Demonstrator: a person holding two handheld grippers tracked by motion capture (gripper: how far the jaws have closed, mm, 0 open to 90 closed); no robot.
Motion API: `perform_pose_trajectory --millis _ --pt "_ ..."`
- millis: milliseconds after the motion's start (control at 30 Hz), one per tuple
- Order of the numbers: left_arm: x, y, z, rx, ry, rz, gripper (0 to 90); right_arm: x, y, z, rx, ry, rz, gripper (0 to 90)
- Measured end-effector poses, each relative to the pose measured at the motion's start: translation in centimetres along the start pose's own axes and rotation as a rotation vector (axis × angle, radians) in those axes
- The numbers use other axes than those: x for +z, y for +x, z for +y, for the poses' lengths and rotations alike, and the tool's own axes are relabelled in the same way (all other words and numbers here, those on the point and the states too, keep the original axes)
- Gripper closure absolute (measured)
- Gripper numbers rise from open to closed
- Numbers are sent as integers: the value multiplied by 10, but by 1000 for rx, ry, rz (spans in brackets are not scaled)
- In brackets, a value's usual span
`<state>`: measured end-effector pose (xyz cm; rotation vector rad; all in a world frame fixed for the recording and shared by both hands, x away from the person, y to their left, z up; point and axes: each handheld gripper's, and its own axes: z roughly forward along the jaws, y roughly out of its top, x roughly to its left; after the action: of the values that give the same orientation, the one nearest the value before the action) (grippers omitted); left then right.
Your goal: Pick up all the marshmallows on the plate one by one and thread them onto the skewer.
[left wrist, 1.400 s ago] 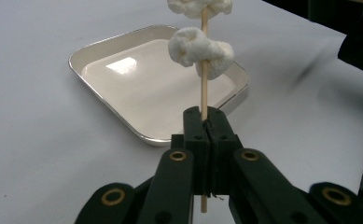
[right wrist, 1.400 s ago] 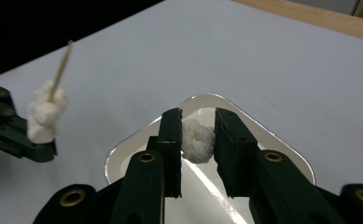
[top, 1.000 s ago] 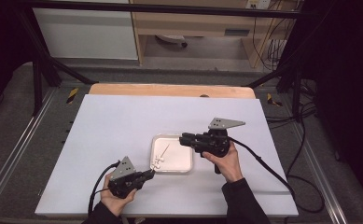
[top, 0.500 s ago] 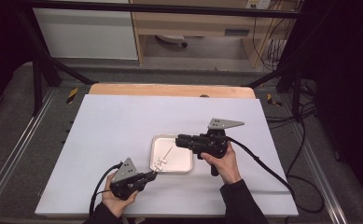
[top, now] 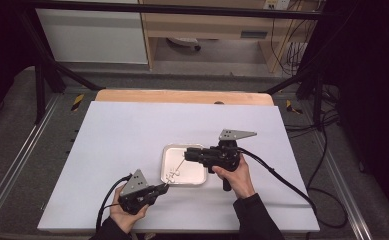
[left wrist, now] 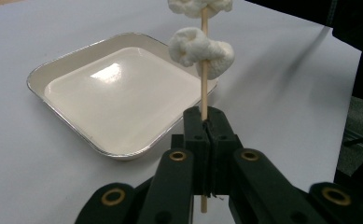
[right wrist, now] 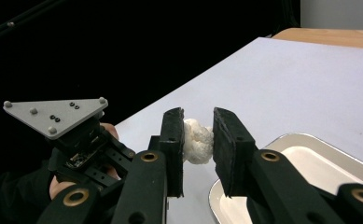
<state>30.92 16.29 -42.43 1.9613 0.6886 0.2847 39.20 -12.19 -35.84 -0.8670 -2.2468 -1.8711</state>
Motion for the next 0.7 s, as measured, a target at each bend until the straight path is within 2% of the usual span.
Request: perform_pose_trajectory --millis 700 --pt "3 -1 -2 16 31 13 884 10 2 -10 7 30 32 781"
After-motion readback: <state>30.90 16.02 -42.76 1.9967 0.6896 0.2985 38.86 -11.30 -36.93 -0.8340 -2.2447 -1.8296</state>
